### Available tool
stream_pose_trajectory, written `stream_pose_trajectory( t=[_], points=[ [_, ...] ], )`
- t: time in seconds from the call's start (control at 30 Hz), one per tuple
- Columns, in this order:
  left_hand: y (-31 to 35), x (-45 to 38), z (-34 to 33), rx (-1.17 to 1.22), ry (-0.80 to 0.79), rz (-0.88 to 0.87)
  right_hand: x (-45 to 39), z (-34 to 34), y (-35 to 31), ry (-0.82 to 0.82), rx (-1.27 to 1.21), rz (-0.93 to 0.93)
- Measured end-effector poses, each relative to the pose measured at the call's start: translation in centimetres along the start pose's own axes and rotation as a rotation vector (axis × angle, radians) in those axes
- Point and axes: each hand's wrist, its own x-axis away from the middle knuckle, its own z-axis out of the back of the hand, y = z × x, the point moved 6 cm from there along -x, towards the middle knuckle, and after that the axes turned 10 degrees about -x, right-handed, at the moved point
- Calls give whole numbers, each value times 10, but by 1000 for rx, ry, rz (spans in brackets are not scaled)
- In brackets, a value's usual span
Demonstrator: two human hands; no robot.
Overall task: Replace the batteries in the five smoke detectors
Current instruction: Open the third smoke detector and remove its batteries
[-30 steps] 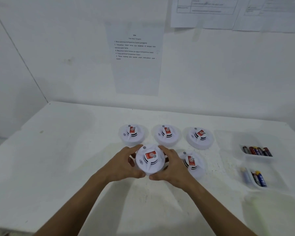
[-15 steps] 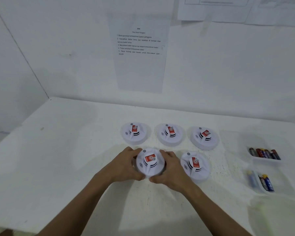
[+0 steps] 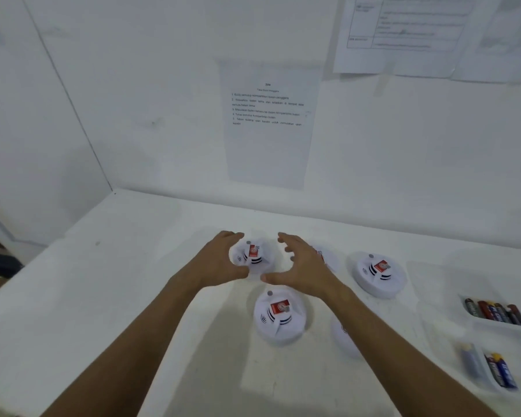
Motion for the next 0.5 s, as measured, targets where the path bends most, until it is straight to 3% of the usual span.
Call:
stream_pose_trajectory(
  t=[0.27, 0.5],
  points=[
    [-28, -31, -22, -44, -143, 33, -55, -31, 22, -189, 216, -50],
    [-30, -31, -27, 72, -81, 51, -77, -35, 42, -220, 216, 7]
  ],
)
